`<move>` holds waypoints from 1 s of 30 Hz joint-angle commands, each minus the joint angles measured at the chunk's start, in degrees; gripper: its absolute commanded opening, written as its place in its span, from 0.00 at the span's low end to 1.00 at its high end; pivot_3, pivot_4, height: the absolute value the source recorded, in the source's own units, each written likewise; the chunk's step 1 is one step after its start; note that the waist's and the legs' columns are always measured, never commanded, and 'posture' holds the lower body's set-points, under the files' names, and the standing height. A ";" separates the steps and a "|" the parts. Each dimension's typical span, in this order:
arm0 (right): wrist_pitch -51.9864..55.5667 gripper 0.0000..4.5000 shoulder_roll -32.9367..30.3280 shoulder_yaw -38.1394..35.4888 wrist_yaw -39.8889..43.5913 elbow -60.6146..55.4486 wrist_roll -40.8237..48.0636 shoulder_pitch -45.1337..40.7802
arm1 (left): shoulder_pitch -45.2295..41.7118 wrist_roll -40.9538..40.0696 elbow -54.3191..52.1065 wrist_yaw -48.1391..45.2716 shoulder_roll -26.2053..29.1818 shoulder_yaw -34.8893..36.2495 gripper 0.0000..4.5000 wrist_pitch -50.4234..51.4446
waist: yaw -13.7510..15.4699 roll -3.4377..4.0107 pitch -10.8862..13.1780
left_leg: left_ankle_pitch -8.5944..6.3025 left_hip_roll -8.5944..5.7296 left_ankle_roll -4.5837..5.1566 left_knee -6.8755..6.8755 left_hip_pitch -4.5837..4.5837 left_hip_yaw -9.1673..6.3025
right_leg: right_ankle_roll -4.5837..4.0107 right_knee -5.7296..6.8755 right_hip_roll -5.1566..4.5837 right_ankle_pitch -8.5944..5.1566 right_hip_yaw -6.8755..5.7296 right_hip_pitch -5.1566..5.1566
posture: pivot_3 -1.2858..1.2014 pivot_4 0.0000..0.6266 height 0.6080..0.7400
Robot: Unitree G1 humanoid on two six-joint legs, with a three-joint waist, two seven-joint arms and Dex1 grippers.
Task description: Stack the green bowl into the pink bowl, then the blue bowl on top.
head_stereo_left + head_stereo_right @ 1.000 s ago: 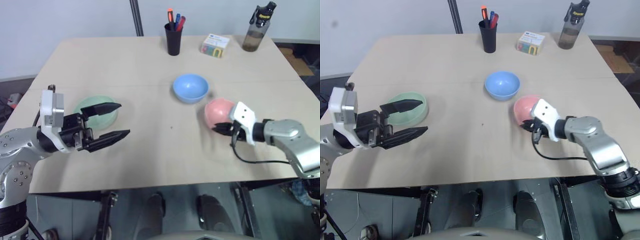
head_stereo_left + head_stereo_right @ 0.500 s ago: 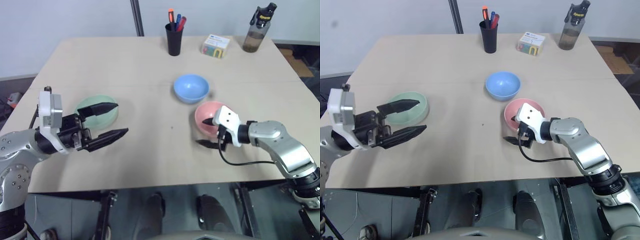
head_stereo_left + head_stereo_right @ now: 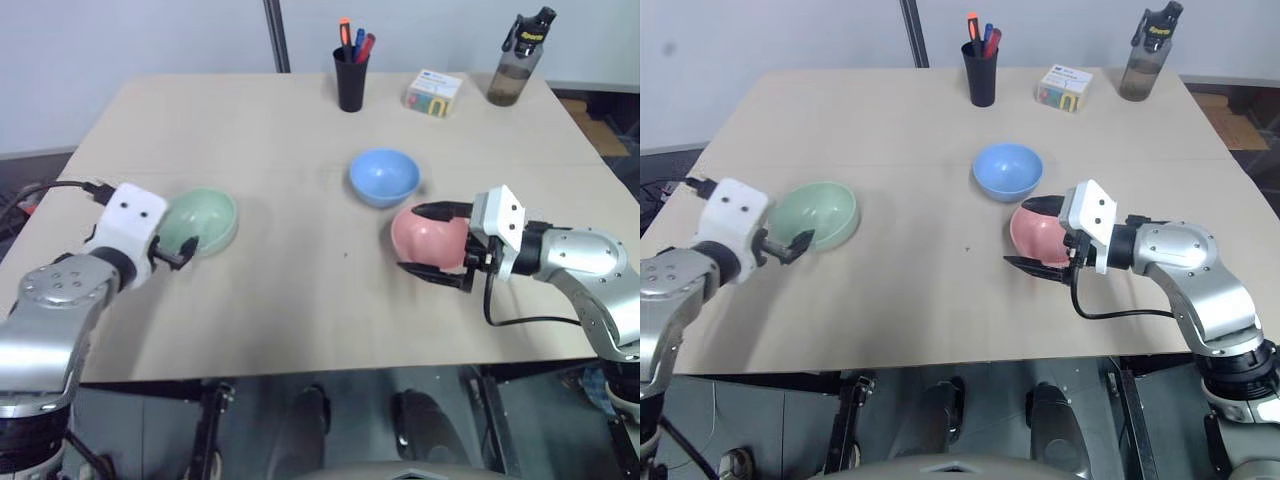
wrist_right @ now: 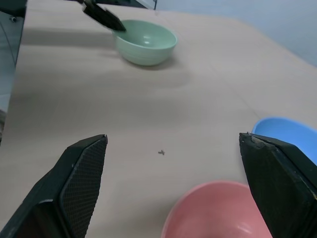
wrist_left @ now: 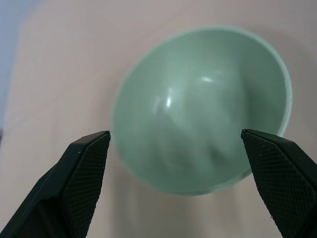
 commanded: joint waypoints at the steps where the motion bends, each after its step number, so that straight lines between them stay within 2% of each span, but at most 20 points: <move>1: -2.22 0.99 -0.43 -1.55 0.47 -0.06 0.52 -0.24 | -2.46 1.19 -4.28 1.79 -0.18 -2.60 1.00 5.35 | -0.11 -0.01 0.01 | 0.00 0.00 0.00 0.00 -0.01 -0.01 | 0.00 0.00 0.00 0.01 0.00 0.00 | 0.52 0.24 1.00; 5: -3.28 0.99 -0.95 -1.90 1.07 1.01 0.45 -0.11 | -2.70 1.44 -7.01 1.13 0.63 -5.32 1.00 7.07 | -0.21 -0.01 0.01 | 0.00 0.00 0.00 -0.01 0.01 -0.01 | -0.02 0.00 0.00 0.03 0.00 -0.01 | 0.52 0.24 1.00; 8: -4.13 0.99 -1.42 -2.81 2.15 1.63 1.44 -0.13 | -4.18 -1.24 -8.59 -1.80 1.09 -2.43 1.00 9.82 | -0.12 -0.02 0.01 | 0.00 0.00 0.00 0.00 0.00 -0.01 | -0.04 0.00 0.00 0.02 0.00 0.00 | 0.52 0.24 1.00; 14: -5.23 0.99 -1.69 -3.36 3.04 2.34 1.79 0.40 | -3.88 -3.62 -10.07 -6.65 5.79 0.71 1.00 12.97 | -0.11 -0.04 0.03 | 0.00 0.00 0.00 -0.01 -0.01 -0.04 | -0.03 -0.01 -0.01 0.01 -0.04 0.00 | 0.52 0.24 1.00; 30: -8.31 0.99 -1.61 -3.36 4.12 5.01 1.93 0.95 | -4.45 4.24 -5.15 0.34 5.20 -12.56 1.00 9.19 | -0.05 -0.04 0.03 | 0.00 -0.01 0.00 0.00 0.00 -0.04 | -0.21 0.00 -0.01 -0.09 -0.03 0.01 | 0.52 0.24 1.00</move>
